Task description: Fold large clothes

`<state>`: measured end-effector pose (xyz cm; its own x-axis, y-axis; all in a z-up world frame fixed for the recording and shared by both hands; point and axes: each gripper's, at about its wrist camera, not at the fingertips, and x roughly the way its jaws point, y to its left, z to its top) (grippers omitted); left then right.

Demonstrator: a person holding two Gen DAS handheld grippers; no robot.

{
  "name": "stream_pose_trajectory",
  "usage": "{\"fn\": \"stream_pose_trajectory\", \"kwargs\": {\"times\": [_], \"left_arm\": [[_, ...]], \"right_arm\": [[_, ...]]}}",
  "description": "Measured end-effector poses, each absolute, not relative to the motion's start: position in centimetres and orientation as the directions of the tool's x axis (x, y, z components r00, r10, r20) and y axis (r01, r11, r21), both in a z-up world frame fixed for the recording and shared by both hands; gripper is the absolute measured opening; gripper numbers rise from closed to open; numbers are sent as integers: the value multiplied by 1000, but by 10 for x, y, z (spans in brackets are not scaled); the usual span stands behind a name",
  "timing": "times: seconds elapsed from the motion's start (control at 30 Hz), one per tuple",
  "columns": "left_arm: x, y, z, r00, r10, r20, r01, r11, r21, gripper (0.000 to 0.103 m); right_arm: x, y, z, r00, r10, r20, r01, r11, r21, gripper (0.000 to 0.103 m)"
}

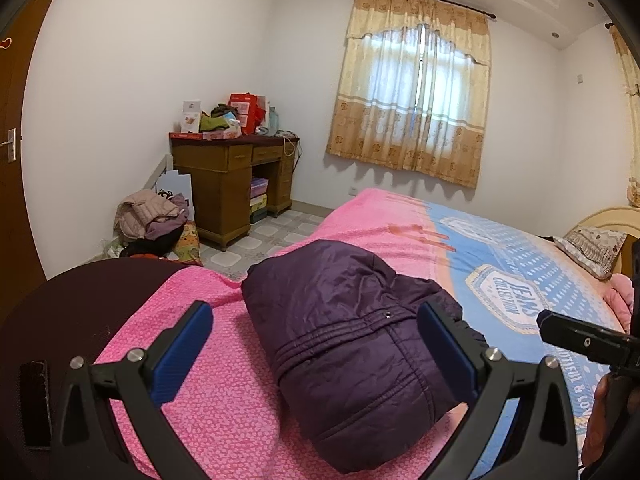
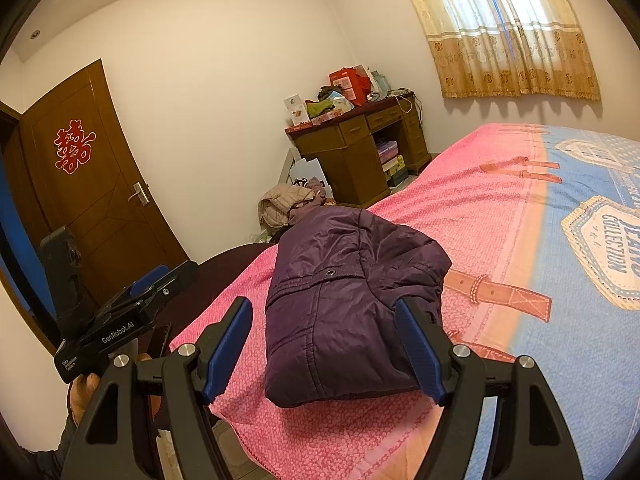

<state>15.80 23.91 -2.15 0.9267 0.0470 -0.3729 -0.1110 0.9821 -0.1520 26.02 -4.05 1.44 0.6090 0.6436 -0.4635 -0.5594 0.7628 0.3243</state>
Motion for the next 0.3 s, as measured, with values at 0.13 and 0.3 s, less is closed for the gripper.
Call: {"fn": "stream_pose_trajectory", "kwargs": {"times": [0.13,0.3], "left_arm": [[158,240,-23,926,47,-375,-109,983,-146,103],[159,239,-24,926,53,-374,-110,985,-133,103]], "right_arm": [[259,-38,13,604,646,-467,-561,761,326,74],[259,-37,11,599,646,-474,-563,760,325,74]]}}
